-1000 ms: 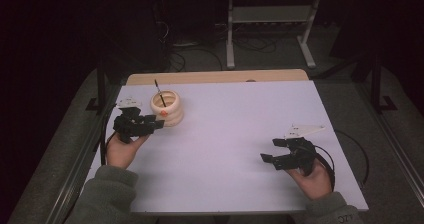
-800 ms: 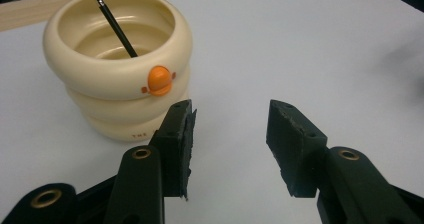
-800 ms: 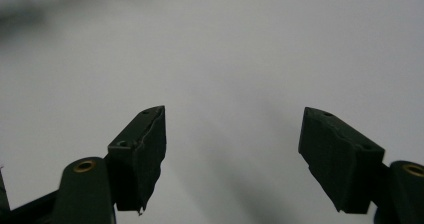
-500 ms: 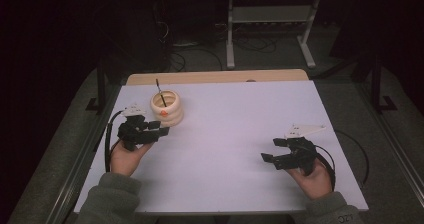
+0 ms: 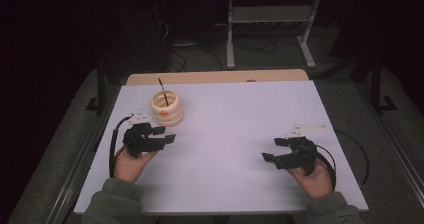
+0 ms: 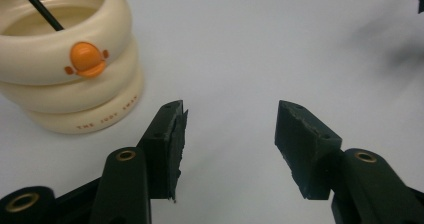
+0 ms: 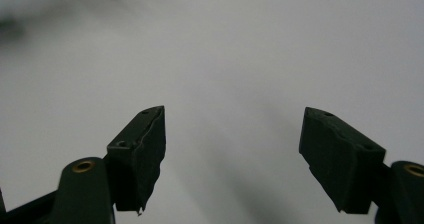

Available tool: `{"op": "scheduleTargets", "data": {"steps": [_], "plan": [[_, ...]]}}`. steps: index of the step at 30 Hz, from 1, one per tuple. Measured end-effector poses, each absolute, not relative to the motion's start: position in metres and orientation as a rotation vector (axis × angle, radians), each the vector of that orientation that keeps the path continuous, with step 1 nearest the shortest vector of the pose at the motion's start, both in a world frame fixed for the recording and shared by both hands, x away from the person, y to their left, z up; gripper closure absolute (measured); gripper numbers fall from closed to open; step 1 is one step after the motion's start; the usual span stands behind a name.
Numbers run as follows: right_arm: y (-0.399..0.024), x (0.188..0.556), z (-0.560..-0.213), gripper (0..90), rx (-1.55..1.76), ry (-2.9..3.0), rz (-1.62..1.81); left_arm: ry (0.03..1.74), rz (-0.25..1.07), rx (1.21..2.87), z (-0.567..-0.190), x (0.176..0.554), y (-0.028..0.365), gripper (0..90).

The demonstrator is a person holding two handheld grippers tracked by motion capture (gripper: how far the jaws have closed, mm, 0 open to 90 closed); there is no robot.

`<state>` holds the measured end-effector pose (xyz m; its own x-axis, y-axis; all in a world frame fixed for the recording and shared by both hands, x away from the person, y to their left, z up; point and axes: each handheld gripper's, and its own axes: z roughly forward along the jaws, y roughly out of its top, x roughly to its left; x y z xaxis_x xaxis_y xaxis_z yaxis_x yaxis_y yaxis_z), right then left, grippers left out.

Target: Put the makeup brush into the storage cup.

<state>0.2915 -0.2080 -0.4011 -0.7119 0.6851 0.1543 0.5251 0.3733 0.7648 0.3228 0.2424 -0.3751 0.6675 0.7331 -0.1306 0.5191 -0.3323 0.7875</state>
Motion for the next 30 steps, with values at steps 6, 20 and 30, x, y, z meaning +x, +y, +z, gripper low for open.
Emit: {"op": "scheduleTargets", "data": {"steps": [6, 20, 30], "plan": [[-0.208, 0.292, -0.402, 25.7, 1.088, 2.442, 1.247, 0.939, 0.316, 2.024, -0.374, 0.316, 0.239, 40.8], [-0.208, 0.291, -0.403, 23.4, 1.104, 2.44, 1.237, 0.916, 0.328, 2.077, -0.385, 0.293, 0.235, 34.8], [-0.209, 0.29, -0.404, 23.3, 1.114, 2.438, 1.227, 0.907, 0.322, 2.104, -0.391, 0.283, 0.232, 30.4]]}}
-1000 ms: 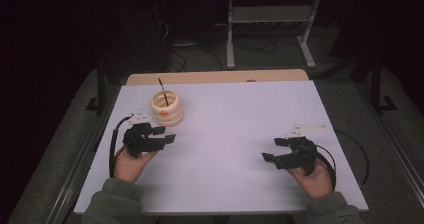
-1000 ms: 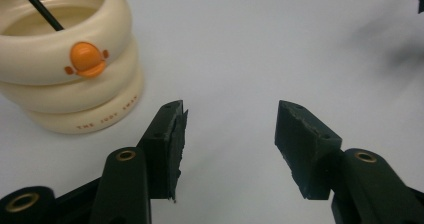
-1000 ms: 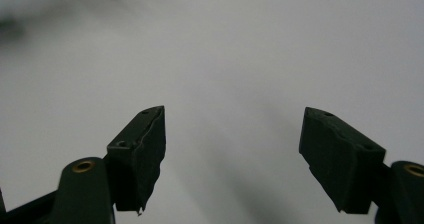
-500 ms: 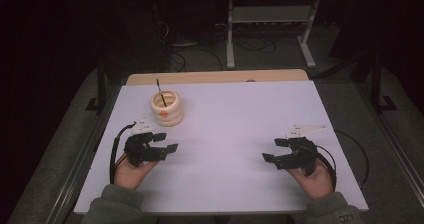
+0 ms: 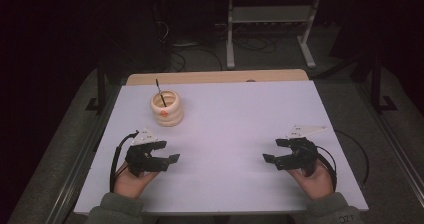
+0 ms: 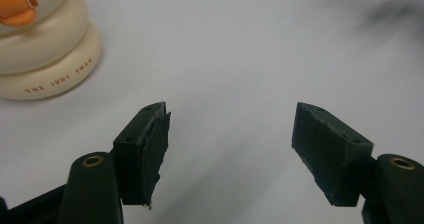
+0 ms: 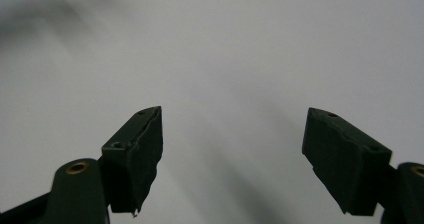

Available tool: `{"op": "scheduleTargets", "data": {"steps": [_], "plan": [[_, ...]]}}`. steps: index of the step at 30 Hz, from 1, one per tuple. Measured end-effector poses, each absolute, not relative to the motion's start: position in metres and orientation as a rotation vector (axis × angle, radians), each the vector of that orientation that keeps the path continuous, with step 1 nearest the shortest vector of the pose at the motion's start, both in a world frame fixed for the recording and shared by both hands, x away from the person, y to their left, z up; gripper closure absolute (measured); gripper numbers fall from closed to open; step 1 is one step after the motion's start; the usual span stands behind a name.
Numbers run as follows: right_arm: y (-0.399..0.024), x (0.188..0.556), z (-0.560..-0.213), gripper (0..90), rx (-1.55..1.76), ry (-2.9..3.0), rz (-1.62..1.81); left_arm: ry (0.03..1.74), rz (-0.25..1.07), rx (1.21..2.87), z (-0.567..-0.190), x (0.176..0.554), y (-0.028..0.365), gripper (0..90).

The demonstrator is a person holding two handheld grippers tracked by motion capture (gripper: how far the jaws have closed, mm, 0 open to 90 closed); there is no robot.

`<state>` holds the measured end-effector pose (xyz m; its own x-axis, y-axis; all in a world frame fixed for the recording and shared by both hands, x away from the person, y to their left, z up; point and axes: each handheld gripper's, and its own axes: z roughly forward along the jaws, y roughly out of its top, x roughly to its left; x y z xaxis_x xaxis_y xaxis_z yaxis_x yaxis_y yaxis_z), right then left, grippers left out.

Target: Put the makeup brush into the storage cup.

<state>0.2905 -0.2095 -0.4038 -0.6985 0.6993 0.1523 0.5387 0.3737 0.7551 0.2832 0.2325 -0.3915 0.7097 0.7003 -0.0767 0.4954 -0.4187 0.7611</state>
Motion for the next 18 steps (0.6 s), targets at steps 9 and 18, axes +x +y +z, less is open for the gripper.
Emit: {"op": "scheduleTargets", "data": {"steps": [9, 18], "plan": [[-0.209, 0.29, -0.406, 21.6, 1.106, 2.433, 1.209, 0.88, 0.329, 2.132, -0.394, 0.272, 0.223, 28.3], [-0.208, 0.29, -0.406, 19.5, 1.12, 2.428, 1.195, 0.858, 0.305, 2.154, -0.398, 0.268, 0.217, 26.3]]}}
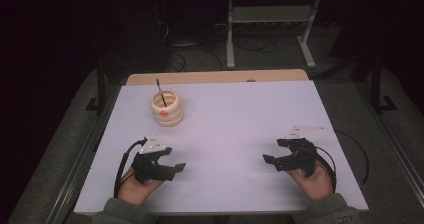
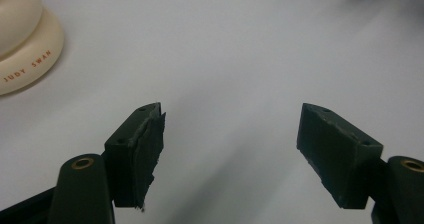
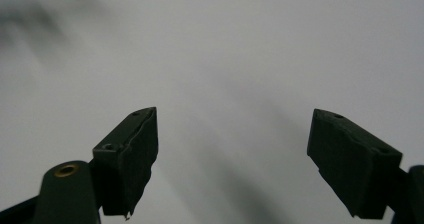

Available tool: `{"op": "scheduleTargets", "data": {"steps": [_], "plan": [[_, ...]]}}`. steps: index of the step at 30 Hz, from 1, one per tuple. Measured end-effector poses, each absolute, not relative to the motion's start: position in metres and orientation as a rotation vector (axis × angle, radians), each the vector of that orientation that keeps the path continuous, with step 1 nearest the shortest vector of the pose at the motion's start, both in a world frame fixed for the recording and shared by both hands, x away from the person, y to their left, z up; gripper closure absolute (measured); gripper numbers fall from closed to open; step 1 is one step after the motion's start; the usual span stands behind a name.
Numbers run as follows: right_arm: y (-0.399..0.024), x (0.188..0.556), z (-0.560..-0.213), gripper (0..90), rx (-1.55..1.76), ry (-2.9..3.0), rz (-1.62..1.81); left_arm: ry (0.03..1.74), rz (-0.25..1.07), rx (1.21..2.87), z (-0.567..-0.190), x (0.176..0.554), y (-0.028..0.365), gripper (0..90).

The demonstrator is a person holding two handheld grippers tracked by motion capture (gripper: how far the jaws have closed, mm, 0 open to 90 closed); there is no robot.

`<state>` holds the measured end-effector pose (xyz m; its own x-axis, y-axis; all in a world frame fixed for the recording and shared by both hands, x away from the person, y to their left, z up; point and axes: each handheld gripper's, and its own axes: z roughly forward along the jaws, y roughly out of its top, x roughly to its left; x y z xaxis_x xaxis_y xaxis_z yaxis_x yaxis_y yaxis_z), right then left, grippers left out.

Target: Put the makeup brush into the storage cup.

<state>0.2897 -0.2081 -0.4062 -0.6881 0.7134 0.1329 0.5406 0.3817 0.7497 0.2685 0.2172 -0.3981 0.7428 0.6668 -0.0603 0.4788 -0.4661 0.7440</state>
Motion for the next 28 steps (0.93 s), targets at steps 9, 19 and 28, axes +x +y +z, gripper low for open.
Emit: {"op": "scheduleTargets", "data": {"steps": [9, 19, 28], "plan": [[-0.207, 0.2897, -0.4072, 19.4, 1.116, 2.43, 1.187, 0.864, 0.299, 2.153, -0.4025, 0.2659, 0.2172, 26.3], [-0.2062, 0.29, -0.4084, 19.1, 1.127, 2.435, 1.187, 0.86, 0.291, 2.157, -0.4053, 0.2685, 0.2198, 26.3], [-0.2061, 0.2905, -0.4091, 19.1, 1.125, 2.437, 1.182, 0.852, 0.294, 2.158, -0.4047, 0.2682, 0.2193, 26.3]]}}
